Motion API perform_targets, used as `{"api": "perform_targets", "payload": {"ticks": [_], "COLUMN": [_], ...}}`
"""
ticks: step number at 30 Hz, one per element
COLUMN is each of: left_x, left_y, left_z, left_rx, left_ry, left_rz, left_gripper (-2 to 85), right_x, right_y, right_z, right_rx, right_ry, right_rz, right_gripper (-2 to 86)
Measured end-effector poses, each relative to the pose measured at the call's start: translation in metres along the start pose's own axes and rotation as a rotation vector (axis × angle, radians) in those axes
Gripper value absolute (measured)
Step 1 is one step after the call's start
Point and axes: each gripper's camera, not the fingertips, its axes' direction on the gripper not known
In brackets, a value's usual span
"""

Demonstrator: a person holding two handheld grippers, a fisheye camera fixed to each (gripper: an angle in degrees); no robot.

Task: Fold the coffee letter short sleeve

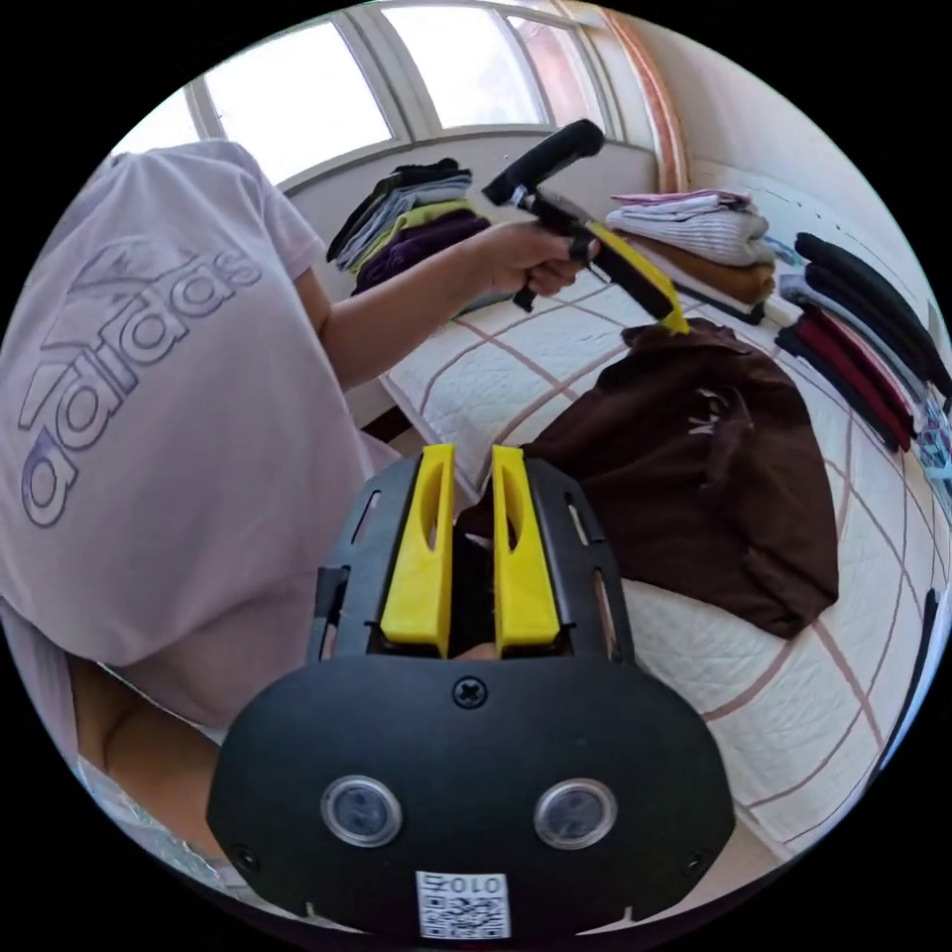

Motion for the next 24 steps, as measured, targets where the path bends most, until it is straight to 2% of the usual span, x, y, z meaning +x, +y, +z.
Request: {"api": "perform_targets", "payload": {"ticks": [5, 11, 14, 19, 21, 24], "left_x": [0.029, -0.003, -0.022, -0.038, -0.038, -0.020], "left_y": [0.005, 0.065, 0.111, 0.188, 0.211, 0.222], "left_z": [0.076, 0.042, 0.012, -0.006, -0.004, -0.012], "left_rx": [-0.115, -0.014, 0.001, -0.105, -0.157, -0.112], "left_ry": [-0.192, -0.068, -0.059, 0.102, 0.083, -0.071], "left_rz": [0.012, -0.126, -0.202, -0.327, -0.381, -0.362], "left_gripper": [7.6, 1.8, 1.0, 2.5, 4.7, 8.7], "right_x": [-0.001, 0.026, 0.043, 0.062, 0.063, 0.058], "right_y": [-0.002, 0.000, -0.009, -0.012, -0.010, -0.011], "right_z": [0.007, 0.032, 0.070, 0.135, 0.157, 0.161], "right_rx": [0.087, 0.133, 0.049, -0.043, -0.049, -0.031], "right_ry": [0.175, 0.478, 0.595, 0.597, 0.593, 0.635], "right_rz": [0.067, 0.261, 0.287, 0.314, 0.319, 0.365], "right_gripper": [9.7, 12.2, 12.3, 9.8, 6.3, 3.7]}}
